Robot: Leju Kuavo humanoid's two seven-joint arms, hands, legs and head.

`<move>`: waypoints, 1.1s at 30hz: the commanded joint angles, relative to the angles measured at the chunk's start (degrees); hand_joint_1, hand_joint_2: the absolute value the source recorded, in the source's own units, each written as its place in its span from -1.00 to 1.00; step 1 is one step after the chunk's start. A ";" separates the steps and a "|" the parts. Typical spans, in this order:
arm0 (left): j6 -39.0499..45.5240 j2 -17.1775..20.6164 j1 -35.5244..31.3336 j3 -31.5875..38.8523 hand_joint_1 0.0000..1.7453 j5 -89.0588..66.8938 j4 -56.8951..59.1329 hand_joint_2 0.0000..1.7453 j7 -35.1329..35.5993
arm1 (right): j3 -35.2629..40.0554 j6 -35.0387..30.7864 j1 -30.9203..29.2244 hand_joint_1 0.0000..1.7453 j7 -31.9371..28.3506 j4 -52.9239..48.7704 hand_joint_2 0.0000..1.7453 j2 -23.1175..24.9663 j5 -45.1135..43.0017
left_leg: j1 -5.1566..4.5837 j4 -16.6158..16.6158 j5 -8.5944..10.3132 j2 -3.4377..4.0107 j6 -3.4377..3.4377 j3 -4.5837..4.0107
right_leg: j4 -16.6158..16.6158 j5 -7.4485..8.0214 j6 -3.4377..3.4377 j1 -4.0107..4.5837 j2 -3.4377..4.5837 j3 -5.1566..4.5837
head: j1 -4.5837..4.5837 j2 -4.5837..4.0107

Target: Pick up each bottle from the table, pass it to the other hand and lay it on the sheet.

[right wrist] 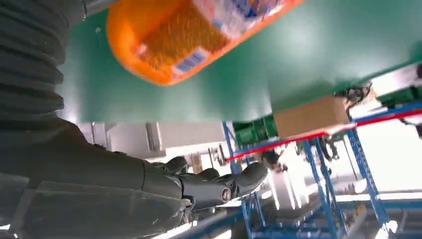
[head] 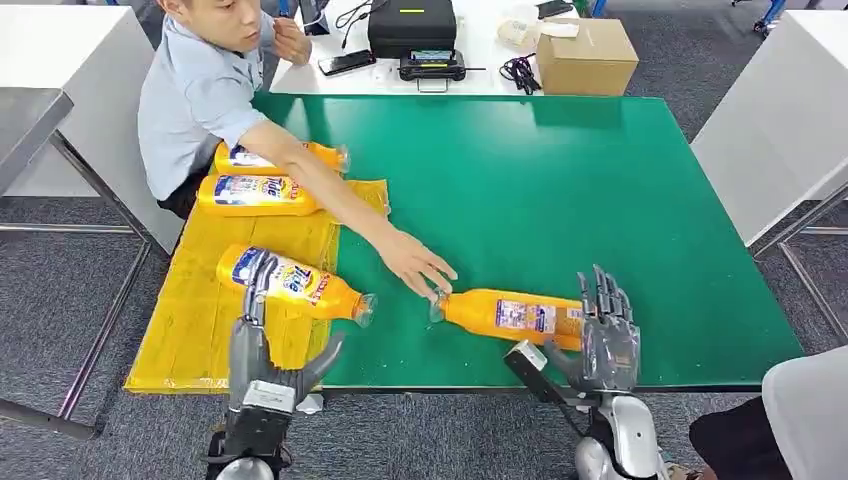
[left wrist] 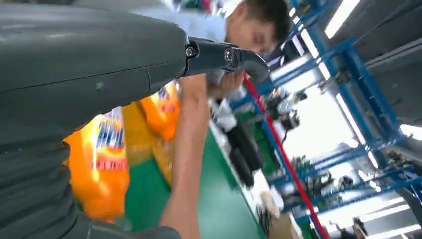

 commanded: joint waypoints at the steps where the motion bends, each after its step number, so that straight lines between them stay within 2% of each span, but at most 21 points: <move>1: -1.44 -0.13 -2.95 -0.32 -1.00 -1.69 4.95 1.00 2.49 | 2.71 7.92 -5.18 -1.00 -2.96 6.04 1.00 -0.94 -7.89 | 0.10 -0.05 -0.12 0.20 -0.16 0.34 | -0.09 -0.05 -0.19 0.12 0.15 0.31 | -0.02 0.00; 10: -4.35 -0.01 -6.02 -2.04 -1.00 -0.58 7.66 1.00 4.30 | 4.42 13.59 -12.73 -1.00 -1.27 13.77 1.00 -3.19 -8.39 | 0.10 0.00 -0.07 0.17 -0.12 0.28 | -0.10 0.00 -0.15 0.12 0.11 0.28 | 0.00 0.00; 13: -5.04 -0.11 -6.20 -2.45 -1.00 -0.11 7.65 1.00 4.67 | 5.15 14.07 -13.08 -1.00 -0.72 13.86 1.00 -3.39 -7.63 | 0.06 -0.03 -0.04 0.13 -0.08 0.21 | -0.08 0.01 -0.11 0.07 0.09 0.20 | 0.00 0.00; 20: -5.03 -0.15 -6.13 -2.53 -1.00 -0.12 7.62 1.00 4.66 | 5.21 14.04 -12.97 -1.00 -0.62 13.78 1.00 -3.35 -7.59 | 0.04 -0.01 -0.02 0.09 -0.06 0.15 | -0.05 0.02 -0.07 0.05 0.06 0.14 | 0.00 0.00; 22: -5.03 -0.15 -6.13 -2.53 -1.00 -0.12 7.62 1.00 4.66 | 5.21 14.04 -12.97 -1.00 -0.62 13.78 1.00 -3.35 -7.59 | 0.11 0.02 -0.15 0.18 -0.15 0.37 | -0.07 -0.07 -0.17 0.13 0.12 0.36 | -0.02 0.00; 24: -5.19 -0.05 -6.10 -2.56 -1.00 -0.02 7.58 1.00 4.77 | 5.30 14.21 -12.83 -1.00 -0.47 13.54 1.00 -3.42 -7.59 | 0.04 0.00 -0.02 0.06 -0.07 0.15 | -0.05 0.02 -0.07 0.05 0.03 0.14 | -0.02 0.00; 29: -6.52 0.01 -6.00 -3.11 -1.00 -1.43 7.56 1.00 7.21 | 5.89 19.07 -12.71 -1.00 4.90 14.24 1.00 -4.73 -6.65 | 0.03 0.01 -0.01 0.06 -0.06 0.12 | -0.03 0.02 -0.06 0.04 0.03 0.12 | -0.02 0.00; 33: -8.65 0.65 -4.44 -3.79 -1.00 -3.86 5.51 1.00 9.85 | 6.26 21.79 -8.46 -1.00 6.36 8.47 1.00 -6.54 -7.35 | 0.05 0.00 -0.05 0.00 -0.08 0.19 | -0.05 -0.03 -0.09 0.06 -0.03 0.21 | -0.02 0.00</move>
